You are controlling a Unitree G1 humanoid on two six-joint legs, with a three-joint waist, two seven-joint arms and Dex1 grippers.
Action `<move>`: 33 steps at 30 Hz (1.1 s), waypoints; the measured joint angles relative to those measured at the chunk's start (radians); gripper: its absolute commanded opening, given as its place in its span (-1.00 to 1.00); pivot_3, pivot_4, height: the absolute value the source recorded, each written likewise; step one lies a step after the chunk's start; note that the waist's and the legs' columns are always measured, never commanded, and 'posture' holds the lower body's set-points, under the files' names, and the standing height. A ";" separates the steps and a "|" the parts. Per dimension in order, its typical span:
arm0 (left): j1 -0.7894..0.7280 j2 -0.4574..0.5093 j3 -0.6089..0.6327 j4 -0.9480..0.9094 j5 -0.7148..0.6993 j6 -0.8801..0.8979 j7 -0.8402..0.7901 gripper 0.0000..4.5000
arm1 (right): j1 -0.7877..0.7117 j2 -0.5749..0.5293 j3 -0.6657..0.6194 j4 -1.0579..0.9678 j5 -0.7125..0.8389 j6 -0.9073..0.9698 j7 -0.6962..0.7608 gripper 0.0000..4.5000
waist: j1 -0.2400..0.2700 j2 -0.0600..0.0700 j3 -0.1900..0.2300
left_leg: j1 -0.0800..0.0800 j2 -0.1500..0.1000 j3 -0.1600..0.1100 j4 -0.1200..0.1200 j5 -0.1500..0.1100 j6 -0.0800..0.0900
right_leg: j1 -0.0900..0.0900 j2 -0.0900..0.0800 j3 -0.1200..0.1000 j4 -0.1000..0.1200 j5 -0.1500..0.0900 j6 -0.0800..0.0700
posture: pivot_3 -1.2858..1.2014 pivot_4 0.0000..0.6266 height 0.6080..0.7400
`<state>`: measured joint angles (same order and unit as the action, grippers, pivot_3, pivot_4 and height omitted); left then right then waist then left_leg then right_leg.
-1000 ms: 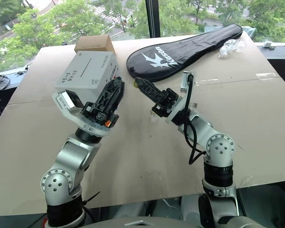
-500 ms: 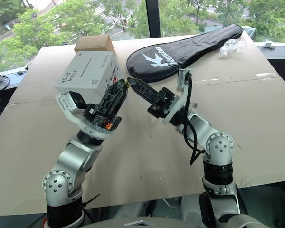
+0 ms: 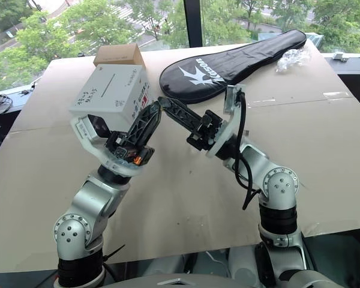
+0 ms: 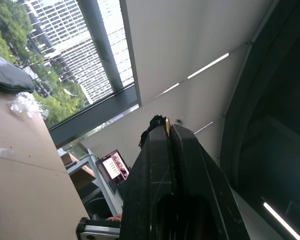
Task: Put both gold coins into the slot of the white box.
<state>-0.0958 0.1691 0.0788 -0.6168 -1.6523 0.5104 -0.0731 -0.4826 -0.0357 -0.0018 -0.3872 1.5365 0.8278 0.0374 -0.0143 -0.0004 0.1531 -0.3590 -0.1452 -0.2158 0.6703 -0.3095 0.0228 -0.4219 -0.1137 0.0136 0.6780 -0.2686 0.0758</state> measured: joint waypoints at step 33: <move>-0.311 0.485 0.044 0.199 1.104 0.124 0.232 -1.00 | -0.230 -0.534 0.064 0.128 -0.767 -0.250 0.833 0.48 | 0.003 -0.008 0.005 | -0.009 0.009 0.014 -0.002 0.000 0.000 | -0.011 0.007 0.009 -0.007 0.004 -0.001 | 0.03 -0.52 1.00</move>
<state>-0.4066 0.6541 0.1226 -0.4173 -0.5482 0.6340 0.1593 -0.7128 -0.5694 0.0621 -0.2594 0.7698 0.5777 0.8707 -0.0108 -0.0086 0.1577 -0.3682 -0.1362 -0.2016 0.6685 -0.3098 0.0227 -0.4325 -0.1071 0.0225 0.6709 -0.2648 0.0751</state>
